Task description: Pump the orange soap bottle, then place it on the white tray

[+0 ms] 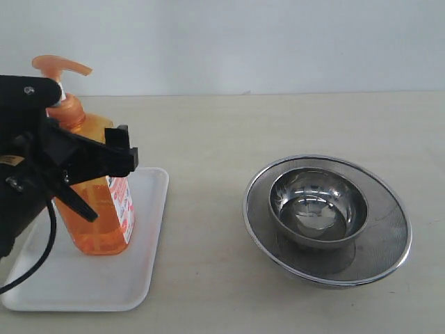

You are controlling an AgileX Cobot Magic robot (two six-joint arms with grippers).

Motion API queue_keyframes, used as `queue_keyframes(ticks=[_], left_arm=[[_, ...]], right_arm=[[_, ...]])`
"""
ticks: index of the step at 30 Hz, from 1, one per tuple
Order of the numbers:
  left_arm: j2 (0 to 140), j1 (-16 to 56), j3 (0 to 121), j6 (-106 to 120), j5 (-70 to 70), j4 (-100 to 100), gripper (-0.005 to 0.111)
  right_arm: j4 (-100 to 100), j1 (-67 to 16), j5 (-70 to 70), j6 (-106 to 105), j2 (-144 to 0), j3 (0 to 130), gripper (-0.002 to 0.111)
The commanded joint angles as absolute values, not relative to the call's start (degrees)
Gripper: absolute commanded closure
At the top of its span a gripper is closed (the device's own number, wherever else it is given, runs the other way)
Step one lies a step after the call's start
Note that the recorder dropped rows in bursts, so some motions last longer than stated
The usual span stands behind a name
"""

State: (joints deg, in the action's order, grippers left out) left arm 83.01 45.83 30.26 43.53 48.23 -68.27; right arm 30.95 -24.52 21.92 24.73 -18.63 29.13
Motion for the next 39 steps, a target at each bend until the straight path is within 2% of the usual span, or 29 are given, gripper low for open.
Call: queue_keyframes(ticks=[1,9,14,19,25,27,39], left_arm=[[75.6,45.7,30.3,44.5,47.9,-68.6,0.013],[61.8,45.7,30.3,57.4,34.4,-71.5,0.013],[55.3,45.7,30.3,59.0,32.2,-72.9,0.013],[46.0,45.7,30.3,73.1,29.5,-83.2,0.013],[28.4,45.7,30.3,74.8,12.3,-83.5,0.013],[25.3,45.7,30.3,74.8,10.9,-83.5,0.014],[20.1,45.7,30.3,74.8,-0.6,-83.5,0.014]], right_arm=[[30.8,-24.5,22.6,24.6,-18.4,29.2,0.108],[30.9,-24.5,22.6,24.6,-18.4,29.2,0.108],[30.9,-24.5,22.6,24.6,-18.4,29.2,0.108],[30.9,-24.5,23.5,24.6,-18.4,29.2,0.108],[30.3,-24.5,25.5,24.6,-18.4,29.2,0.108],[30.0,-24.5,25.5,24.6,-18.4,29.2,0.108],[28.3,-24.5,24.5,24.6,-18.4,29.2,0.108]])
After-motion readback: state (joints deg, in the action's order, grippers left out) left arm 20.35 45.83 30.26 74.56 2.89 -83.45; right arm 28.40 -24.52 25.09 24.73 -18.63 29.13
